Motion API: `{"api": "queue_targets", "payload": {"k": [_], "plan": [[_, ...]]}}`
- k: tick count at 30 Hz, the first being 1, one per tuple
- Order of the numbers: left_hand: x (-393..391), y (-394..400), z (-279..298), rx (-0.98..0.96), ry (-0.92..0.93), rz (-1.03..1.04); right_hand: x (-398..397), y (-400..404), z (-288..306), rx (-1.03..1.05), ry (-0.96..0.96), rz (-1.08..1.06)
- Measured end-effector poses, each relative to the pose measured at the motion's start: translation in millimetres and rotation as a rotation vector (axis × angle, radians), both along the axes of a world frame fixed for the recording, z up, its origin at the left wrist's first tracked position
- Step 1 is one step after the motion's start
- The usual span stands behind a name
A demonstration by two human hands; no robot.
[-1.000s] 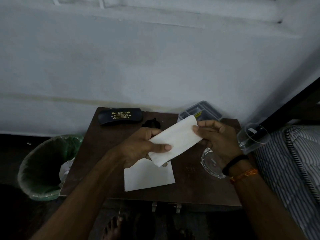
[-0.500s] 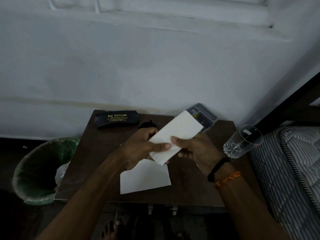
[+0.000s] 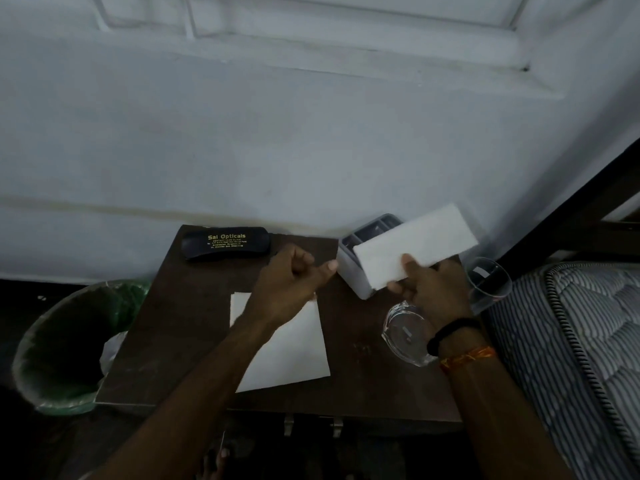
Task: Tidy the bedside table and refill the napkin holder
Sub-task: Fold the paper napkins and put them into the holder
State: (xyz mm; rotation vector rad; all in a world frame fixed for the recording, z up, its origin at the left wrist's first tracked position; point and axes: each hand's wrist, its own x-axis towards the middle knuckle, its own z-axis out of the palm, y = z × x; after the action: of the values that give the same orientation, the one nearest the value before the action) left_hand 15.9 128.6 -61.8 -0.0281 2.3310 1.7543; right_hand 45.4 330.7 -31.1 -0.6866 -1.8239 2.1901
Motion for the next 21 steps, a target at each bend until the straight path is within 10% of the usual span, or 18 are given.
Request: {"api": "queue_targets", "payload": {"k": [4, 10, 21], "plan": [[-13.7, 22.5, -20.5, -0.35, 0.322, -0.089, -8.8, 15.1, -7.5, -0.001, 0.092, -0.189], [-32.4, 66.4, -21.9, -0.523, 0.298, -0.173, -10.6, 15.0, -5.6, 0.023, 0.174, -0.275], [-63.4, 38.3, -27.4, -0.316, 0.295, -0.29, -13.6, 18.4, -9.7, 0.358, 0.182, -0.168]]}}
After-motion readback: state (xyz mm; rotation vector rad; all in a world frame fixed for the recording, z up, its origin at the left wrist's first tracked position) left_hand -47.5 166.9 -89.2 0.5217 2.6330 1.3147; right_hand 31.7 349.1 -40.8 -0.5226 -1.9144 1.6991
